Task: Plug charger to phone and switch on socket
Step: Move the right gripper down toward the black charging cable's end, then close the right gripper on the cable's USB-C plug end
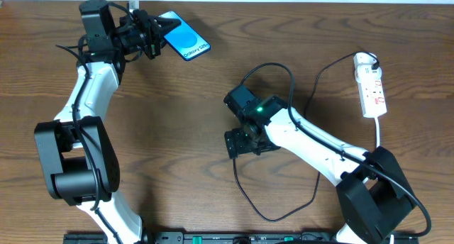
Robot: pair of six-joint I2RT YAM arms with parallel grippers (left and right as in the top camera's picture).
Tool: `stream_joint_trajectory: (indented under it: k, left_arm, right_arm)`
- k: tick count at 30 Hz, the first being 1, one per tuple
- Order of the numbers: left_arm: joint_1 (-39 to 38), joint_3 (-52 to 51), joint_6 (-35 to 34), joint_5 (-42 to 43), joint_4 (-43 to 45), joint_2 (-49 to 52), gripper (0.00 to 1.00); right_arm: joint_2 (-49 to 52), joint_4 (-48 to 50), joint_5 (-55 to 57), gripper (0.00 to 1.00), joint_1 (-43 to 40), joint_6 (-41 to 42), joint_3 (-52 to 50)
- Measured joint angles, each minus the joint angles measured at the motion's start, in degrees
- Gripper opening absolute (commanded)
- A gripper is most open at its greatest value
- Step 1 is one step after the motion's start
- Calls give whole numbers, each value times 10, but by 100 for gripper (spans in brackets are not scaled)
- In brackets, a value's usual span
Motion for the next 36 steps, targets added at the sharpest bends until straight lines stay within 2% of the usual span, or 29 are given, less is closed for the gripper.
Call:
stream_joint_trajectory:
  k: [12,19,36]
  left_arm:
    - [0,0,0,0,0,0,7]
    - [0,0,0,0,0,0,7]
    - [0,0,0,2,0,0,7]
  right_arm:
    - [0,-2,1,88,3,0,0]
    - [6,16,5,84,14,5,-6]
    - [86,24,42,68,32,26,-9]
